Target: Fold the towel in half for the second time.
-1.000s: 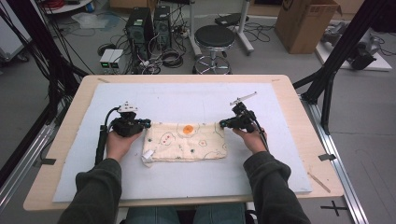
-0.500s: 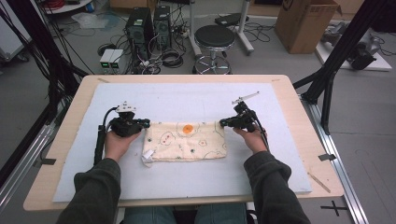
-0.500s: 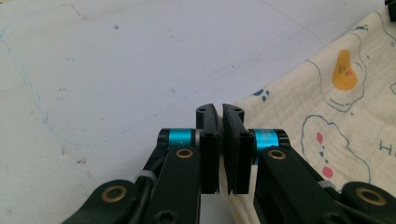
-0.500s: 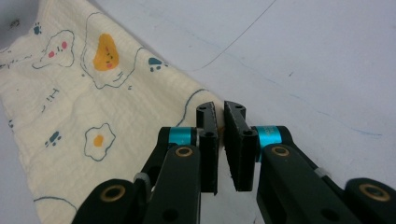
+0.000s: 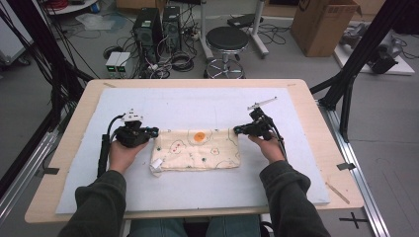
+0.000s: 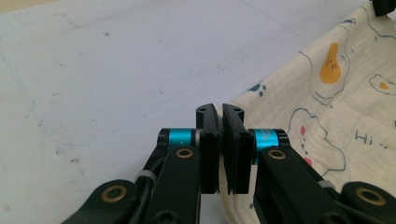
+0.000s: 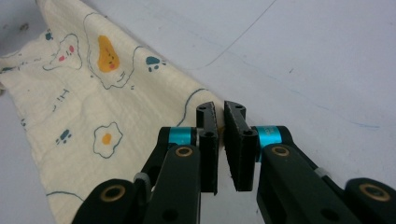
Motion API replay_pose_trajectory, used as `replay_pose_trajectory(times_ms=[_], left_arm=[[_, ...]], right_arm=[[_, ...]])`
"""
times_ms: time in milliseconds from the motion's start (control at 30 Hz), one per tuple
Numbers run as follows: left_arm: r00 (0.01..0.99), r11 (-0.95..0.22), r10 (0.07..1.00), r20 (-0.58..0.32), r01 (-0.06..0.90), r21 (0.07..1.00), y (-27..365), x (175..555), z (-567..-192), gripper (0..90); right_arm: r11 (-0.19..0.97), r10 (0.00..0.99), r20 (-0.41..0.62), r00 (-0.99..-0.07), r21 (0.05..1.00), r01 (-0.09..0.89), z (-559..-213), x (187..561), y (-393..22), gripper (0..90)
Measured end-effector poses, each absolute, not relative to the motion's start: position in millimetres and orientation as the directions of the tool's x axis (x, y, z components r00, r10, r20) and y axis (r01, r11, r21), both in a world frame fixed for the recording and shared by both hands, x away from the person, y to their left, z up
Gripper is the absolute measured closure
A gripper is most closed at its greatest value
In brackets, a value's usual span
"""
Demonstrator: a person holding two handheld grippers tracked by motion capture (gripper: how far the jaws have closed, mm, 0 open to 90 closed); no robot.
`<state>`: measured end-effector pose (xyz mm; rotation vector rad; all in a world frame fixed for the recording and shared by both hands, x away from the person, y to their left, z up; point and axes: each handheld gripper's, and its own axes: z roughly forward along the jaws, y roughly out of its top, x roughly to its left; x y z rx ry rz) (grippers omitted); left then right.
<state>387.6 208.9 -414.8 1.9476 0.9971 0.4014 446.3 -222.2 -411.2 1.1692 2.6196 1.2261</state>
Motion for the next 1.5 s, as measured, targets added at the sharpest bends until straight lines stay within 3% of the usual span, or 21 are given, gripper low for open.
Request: replay_pose_trajectory(times_ms=[1500], left_arm=[[0.7,-0.356,0.713,-0.042,0.413,0.838,214.7,335.0,-414.6,84.9]], right_arm=[[0.426,0.539,0.263,-0.8,0.734,0.529,-406.0,408.2,-224.9,83.4]])
